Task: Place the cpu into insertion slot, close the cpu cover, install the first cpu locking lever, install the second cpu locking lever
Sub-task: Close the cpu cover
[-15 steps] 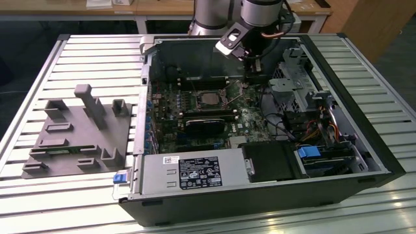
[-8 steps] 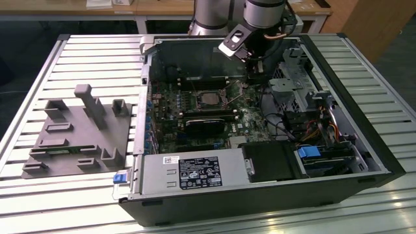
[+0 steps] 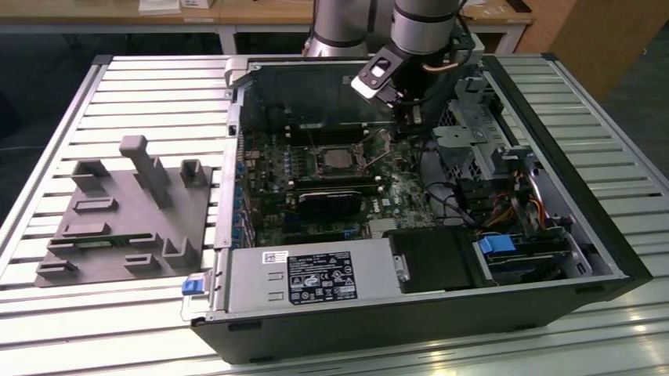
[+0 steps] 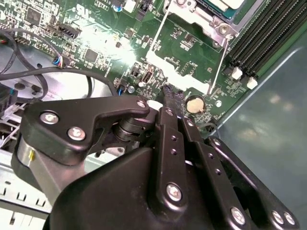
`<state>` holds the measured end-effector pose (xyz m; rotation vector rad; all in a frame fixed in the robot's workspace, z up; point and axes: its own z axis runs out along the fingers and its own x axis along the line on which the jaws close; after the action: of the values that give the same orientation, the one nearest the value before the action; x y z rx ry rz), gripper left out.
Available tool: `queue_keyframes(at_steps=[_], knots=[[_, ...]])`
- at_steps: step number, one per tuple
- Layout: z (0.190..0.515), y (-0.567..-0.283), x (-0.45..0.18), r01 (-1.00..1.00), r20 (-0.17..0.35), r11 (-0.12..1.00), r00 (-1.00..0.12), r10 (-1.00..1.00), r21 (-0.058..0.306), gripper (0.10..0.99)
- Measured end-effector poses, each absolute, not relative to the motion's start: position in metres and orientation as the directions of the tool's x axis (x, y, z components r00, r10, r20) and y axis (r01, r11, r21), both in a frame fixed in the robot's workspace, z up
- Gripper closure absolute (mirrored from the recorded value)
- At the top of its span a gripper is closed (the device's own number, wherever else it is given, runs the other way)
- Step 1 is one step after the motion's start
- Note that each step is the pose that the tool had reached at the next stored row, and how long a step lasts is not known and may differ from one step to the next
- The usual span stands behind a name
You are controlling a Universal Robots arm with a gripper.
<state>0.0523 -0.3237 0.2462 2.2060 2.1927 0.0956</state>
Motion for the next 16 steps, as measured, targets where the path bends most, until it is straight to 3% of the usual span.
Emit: queue_keyframes(at_steps=[16], knots=[[0.2413, -0.3237, 0.0552, 0.998, 0.018, -0.006, 0.005, 1.000, 0.061, 0.984]])
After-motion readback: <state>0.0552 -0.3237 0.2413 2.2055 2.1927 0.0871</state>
